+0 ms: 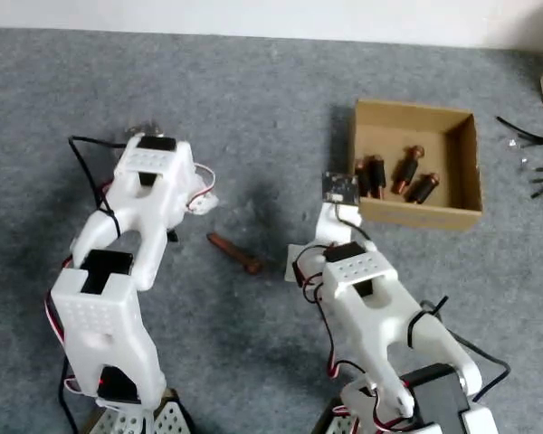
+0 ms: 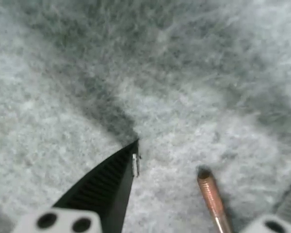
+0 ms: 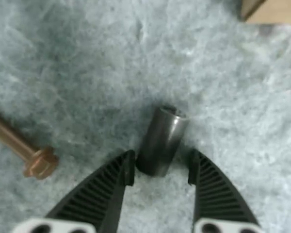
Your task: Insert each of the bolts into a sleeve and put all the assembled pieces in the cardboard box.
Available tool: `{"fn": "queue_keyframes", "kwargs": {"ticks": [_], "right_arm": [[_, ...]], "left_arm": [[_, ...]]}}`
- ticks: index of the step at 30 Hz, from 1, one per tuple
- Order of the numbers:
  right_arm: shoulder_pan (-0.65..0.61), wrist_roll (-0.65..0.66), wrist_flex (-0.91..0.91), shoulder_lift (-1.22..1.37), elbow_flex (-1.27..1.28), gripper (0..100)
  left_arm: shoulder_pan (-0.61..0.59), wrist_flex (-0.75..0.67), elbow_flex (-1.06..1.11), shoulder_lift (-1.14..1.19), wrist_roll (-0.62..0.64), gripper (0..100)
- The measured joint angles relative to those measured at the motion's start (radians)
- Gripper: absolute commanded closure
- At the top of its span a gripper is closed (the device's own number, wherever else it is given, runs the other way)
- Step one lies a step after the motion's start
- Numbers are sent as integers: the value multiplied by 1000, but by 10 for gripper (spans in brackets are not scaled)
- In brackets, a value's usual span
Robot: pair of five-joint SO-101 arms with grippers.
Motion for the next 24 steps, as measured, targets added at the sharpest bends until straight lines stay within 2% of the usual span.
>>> {"fn": "queue_keyframes", "kwargs": {"ticks": [9,11,13,14,16,18,20,22,24], "right_arm": [[0,0,0,0,0,826],[0,0,0,0,0,826],[0,0,0,0,0,826],[0,0,0,0,0,826],[0,0,0,0,0,826],[0,0,0,0,0,826],[0,0,0,0,0,830],[0,0,0,0,0,882],[2,0,2,0,0,985]], "left_arm": [[0,0,3,0,0,563],[0,0,3,0,0,697],[0,0,3,0,0,946],[0,0,3,0,0,1000],[0,-25,3,0,-20,934],[0,-49,3,0,-84,992],[3,-58,5,0,-94,986],[3,-63,5,0,-94,997],[3,-63,5,0,-94,995]]}}
